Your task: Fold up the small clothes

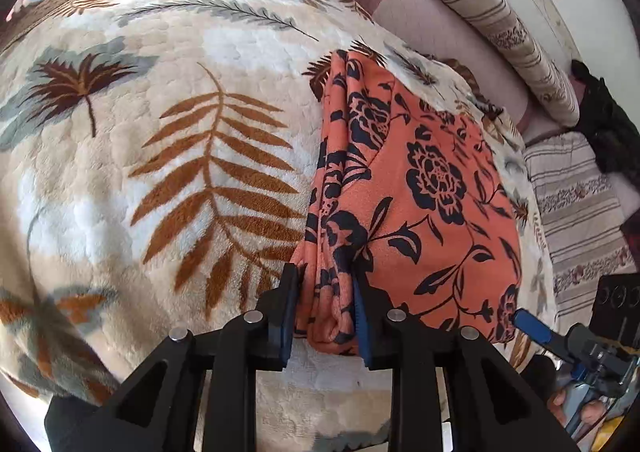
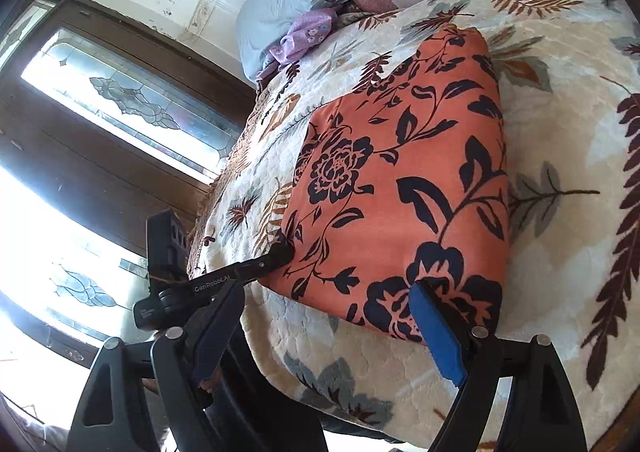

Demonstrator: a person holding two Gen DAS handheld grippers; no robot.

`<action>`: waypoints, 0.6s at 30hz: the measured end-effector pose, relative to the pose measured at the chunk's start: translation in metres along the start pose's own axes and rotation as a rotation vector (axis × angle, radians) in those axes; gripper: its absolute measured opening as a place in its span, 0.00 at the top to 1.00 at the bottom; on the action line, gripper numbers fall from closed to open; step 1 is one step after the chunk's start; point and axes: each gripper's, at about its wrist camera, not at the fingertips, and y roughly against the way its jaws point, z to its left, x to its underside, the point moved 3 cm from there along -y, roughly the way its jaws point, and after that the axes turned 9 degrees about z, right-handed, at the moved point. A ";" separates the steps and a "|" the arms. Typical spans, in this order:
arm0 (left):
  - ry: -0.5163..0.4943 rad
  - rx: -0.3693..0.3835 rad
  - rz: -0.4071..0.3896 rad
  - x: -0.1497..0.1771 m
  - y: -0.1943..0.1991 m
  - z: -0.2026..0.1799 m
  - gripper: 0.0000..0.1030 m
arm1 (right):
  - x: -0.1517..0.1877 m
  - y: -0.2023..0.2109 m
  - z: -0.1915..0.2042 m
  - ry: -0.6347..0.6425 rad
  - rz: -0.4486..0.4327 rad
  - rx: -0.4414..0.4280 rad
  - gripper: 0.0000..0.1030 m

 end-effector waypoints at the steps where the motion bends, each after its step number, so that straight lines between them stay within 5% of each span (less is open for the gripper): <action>1: 0.006 -0.014 -0.032 -0.001 0.009 -0.003 0.60 | 0.002 0.007 0.000 0.001 -0.011 0.001 0.16; 2: -0.007 -0.037 -0.061 -0.002 0.016 -0.007 0.47 | 0.003 0.013 -0.001 0.001 -0.025 -0.001 0.16; 5: -0.062 -0.113 -0.109 -0.005 0.031 -0.021 0.30 | 0.004 0.029 -0.008 -0.032 -0.068 0.001 0.16; 11: -0.139 -0.264 -0.173 -0.007 0.043 -0.042 0.28 | 0.015 0.051 -0.035 -0.147 -0.118 -0.019 0.16; 18: -0.206 -0.331 -0.184 -0.004 0.050 -0.057 0.24 | 0.019 0.056 -0.054 -0.235 -0.139 -0.025 0.14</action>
